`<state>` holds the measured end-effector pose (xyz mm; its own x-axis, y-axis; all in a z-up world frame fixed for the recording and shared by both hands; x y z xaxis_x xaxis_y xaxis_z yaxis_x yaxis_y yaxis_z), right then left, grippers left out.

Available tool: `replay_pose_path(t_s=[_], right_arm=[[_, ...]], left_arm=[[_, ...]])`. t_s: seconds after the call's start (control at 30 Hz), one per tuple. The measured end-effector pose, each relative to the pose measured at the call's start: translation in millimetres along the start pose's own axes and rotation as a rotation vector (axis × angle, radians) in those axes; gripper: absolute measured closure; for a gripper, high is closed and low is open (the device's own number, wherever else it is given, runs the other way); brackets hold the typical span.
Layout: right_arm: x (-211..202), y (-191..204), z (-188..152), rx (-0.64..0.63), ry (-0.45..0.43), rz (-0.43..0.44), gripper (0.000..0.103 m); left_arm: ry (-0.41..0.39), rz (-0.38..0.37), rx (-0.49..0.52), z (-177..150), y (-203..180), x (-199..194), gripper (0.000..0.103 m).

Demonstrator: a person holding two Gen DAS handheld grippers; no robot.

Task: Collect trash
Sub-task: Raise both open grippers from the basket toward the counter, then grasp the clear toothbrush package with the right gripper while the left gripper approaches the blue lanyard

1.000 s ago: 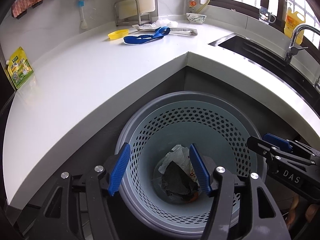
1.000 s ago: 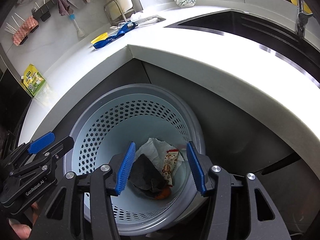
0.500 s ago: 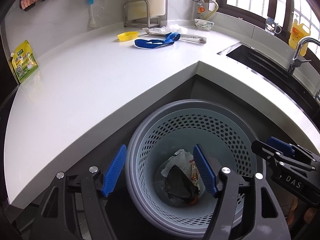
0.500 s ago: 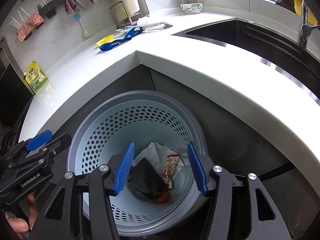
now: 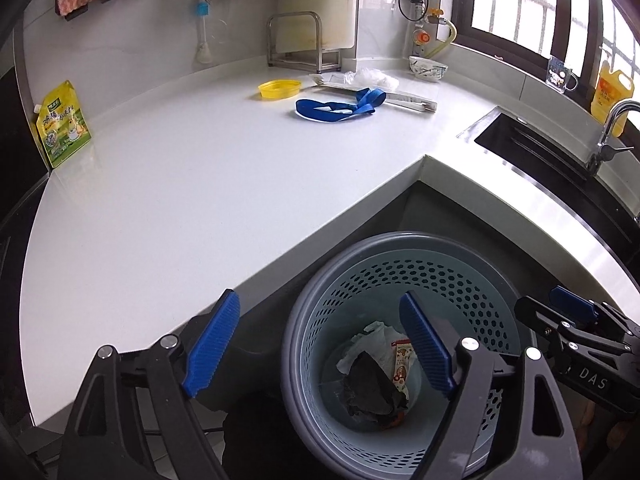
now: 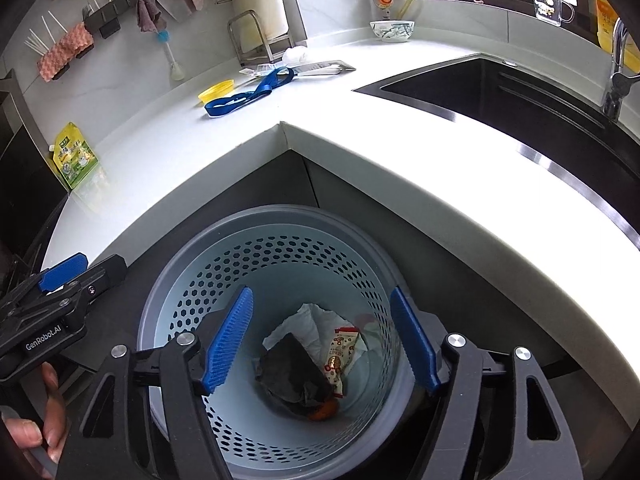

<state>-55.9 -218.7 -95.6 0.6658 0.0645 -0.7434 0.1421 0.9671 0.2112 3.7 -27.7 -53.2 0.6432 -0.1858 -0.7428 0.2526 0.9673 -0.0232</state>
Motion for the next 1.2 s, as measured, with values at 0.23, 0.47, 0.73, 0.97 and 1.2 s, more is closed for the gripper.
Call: replay_pose_path(t_s=[0.23,0.47,0.73,0.97,1.2], right_arm=[[1,-8,23,-0.018,-0.036,-0.029,0.032],[6,-18,71,-0.047,-0.091,-0.03,0.029],[25,-20,152,-0.162,-0.131,-0.031,0.027],[72,-8,216,-0.325,-0.083,0.031,0.026],[126,13,258,-0.501,-0.031,0.056,0.026]], left_arm=[[-0.03,0.012,-0.008,27,5,3,0.011],[-0.106,0.047,0.007,75,4,12,0.007],[-0.151,0.093,-0.031,138,5,40,0.006],[-0.112,0.125,-0.086,173,9,85,0.006],[-0.062,0.138,-0.125,185,8,117,0.006]])
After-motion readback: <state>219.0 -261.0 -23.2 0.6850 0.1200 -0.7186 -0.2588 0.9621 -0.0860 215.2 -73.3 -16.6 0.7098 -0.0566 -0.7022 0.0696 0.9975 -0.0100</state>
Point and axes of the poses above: each gripper's, at about its wrist camera, not at the fingertips, and x roughly the way its jaws point, y to its left, z to its top, the point moved 1 cm from there along x, roughly the way its jaws point, and after that the axes turned 1 degree about -x, right-handed, at the moved point
